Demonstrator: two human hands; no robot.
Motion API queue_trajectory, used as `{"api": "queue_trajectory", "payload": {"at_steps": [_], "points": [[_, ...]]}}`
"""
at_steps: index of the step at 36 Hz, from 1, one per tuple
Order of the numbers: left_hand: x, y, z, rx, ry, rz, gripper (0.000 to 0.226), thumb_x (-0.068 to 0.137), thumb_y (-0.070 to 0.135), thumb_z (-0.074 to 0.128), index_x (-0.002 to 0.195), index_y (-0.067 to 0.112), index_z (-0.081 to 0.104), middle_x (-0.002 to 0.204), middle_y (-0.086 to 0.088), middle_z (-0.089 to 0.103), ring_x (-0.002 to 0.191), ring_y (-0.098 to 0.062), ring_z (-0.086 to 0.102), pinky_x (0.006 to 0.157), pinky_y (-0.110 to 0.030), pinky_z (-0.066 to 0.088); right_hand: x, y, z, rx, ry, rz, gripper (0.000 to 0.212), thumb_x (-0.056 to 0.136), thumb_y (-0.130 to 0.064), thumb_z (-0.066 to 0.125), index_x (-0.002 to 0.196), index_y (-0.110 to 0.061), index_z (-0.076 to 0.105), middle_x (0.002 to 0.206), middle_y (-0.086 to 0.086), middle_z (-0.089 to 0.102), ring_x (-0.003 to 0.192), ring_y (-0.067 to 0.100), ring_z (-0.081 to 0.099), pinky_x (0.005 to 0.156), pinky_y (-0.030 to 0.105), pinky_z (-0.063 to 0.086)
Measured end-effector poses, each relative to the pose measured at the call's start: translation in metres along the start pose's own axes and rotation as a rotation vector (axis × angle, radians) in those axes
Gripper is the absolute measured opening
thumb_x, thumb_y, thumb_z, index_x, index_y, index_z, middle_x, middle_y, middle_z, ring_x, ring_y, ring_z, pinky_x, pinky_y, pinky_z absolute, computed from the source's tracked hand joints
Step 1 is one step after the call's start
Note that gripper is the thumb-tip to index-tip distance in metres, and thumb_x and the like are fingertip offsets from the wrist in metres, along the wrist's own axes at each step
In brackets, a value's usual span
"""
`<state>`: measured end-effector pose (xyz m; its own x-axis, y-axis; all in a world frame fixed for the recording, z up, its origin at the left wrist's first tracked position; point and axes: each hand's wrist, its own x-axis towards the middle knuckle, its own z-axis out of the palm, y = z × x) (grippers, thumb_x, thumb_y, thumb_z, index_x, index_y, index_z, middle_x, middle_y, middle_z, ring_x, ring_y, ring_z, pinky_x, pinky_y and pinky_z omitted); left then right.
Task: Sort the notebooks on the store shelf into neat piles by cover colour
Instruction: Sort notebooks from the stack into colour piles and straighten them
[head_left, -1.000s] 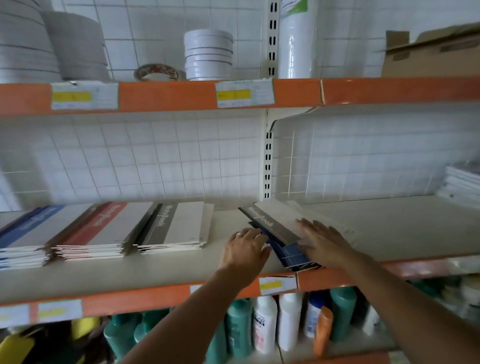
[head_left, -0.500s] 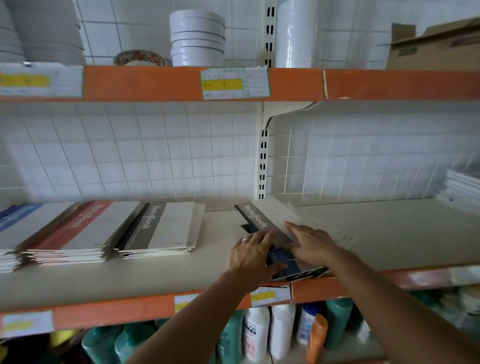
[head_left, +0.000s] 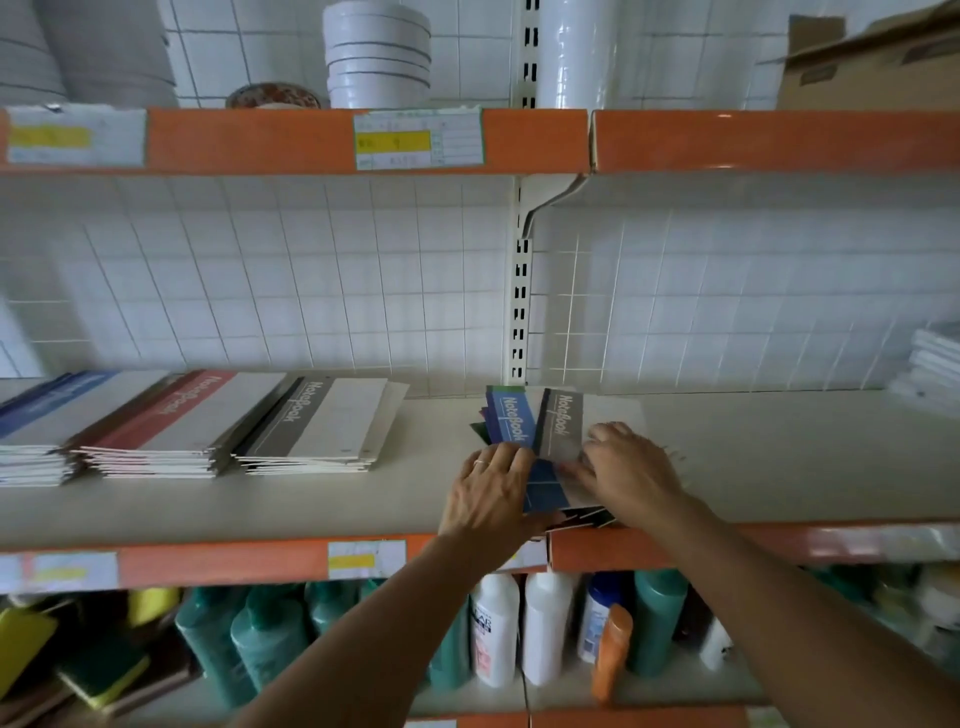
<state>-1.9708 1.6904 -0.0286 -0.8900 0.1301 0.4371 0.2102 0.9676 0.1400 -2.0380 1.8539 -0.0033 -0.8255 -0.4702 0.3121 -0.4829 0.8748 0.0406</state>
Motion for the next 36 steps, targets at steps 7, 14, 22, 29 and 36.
{"api": "queue_trajectory", "payload": {"at_steps": [7, 14, 22, 29, 36], "points": [[0.002, 0.0, 0.003, 0.006, -0.138, -0.08, 0.061, 0.09, 0.055, 0.05, 0.138, 0.021, 0.034, 0.149, 0.002, 0.039, 0.142, -0.015, 0.024, 0.116, -0.032, 0.007, -0.01, 0.018, 0.001, 0.252, -0.228, 0.066, 0.072, 0.086, -0.066, 0.05, 0.143, -0.025, 0.032, 0.144, 0.001, 0.042, 0.122, 0.02, 0.046, 0.09, 0.033, 0.042], [0.006, 0.006, -0.002, 0.099, -0.162, -0.058, 0.045, 0.097, 0.045, 0.044, 0.138, 0.025, 0.041, 0.145, 0.006, 0.043, 0.14, -0.013, 0.028, 0.116, -0.034, 0.005, -0.016, 0.022, -0.017, 0.046, -0.18, -0.067, 0.058, 0.1, -0.042, 0.041, 0.151, -0.025, 0.022, 0.14, 0.002, 0.05, 0.118, 0.02, 0.052, 0.09, 0.032, 0.042], [0.006, 0.015, 0.003, 0.21, -0.124, 0.04, 0.04, 0.099, 0.038, 0.043, 0.131, 0.015, 0.048, 0.129, -0.006, 0.048, 0.124, -0.024, 0.044, 0.11, -0.033, 0.024, -0.015, 0.025, -0.008, 0.139, -0.256, -0.067, 0.087, 0.088, -0.066, 0.044, 0.154, -0.021, 0.008, 0.149, 0.002, 0.029, 0.131, 0.02, 0.033, 0.099, 0.033, 0.037], [0.013, 0.023, 0.007, 0.082, -0.198, -0.038, 0.055, 0.096, 0.04, 0.048, 0.144, 0.021, 0.03, 0.153, -0.002, 0.03, 0.145, -0.019, 0.017, 0.118, -0.034, 0.014, -0.014, 0.028, -0.018, 0.118, -0.238, -0.119, 0.044, 0.101, -0.038, 0.038, 0.141, -0.02, 0.041, 0.136, 0.002, 0.046, 0.115, 0.017, 0.048, 0.091, 0.03, 0.042], [0.02, 0.031, -0.001, 0.179, -0.284, -0.033, 0.043, 0.098, 0.035, 0.048, 0.138, 0.022, 0.039, 0.137, -0.002, 0.049, 0.125, -0.023, 0.048, 0.099, -0.038, 0.044, -0.022, 0.027, -0.017, 0.048, -0.177, -0.133, 0.063, 0.095, -0.007, 0.047, 0.151, -0.017, 0.02, 0.125, 0.005, 0.052, 0.1, 0.016, 0.055, 0.075, 0.023, 0.045]]}}
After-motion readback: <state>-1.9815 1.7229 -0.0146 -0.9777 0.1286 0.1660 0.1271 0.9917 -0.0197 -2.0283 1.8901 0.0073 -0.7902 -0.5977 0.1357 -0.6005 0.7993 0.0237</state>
